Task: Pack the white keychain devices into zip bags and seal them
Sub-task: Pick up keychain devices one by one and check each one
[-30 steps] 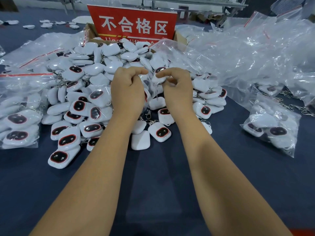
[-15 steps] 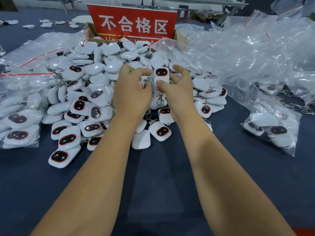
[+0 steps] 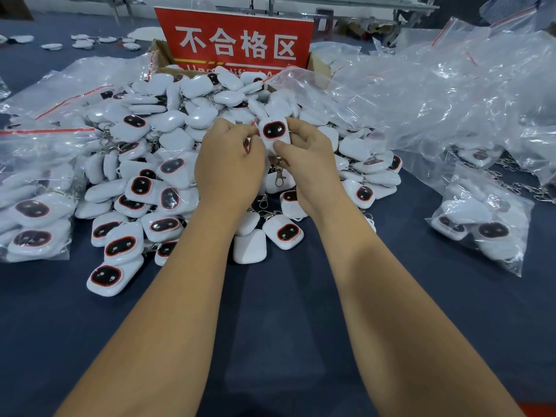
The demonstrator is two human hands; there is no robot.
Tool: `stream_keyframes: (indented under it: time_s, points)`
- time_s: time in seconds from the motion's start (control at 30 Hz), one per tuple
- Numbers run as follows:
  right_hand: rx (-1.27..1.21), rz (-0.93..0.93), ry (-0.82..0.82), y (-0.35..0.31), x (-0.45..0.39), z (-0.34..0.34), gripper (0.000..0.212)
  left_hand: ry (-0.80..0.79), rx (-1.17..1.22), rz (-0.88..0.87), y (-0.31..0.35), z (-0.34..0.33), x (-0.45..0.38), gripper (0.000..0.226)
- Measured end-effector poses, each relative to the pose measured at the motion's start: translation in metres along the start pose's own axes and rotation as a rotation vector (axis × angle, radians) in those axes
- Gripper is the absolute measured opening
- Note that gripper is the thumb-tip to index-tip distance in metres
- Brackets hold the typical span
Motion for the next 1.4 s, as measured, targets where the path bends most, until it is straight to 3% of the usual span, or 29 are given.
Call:
stream_keyframes:
  time_s: [0.53,0.87,1.4]
  points:
    - [0.081,0.027,0.031,0.003,-0.0006,0.0011,0.023,-0.037,-0.004,-0.015,0.0024,-0.0034,0.0027,0.03]
    - [-0.102,-0.052,0.001,0.0021,0.0039,-0.002,0.021,-0.045,0.018,-0.002,0.0008,-0.0033,0.0032,0.025]
    - [-0.018,0.001,0.048,-0.0033,0.0063,0.0012,0.02,-0.049,0.014,-0.019,0.0036,-0.0036,0.0039,0.024]
Point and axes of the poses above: each hand's wrist, its own x-axis away from the middle knuckle, its own z-axis out of the back of the hand, y = z × x, the point moved 8 cm from there along -x, towards the middle knuckle, and after that the axes turned 2 degrees about -x, right-handed, at the moved point
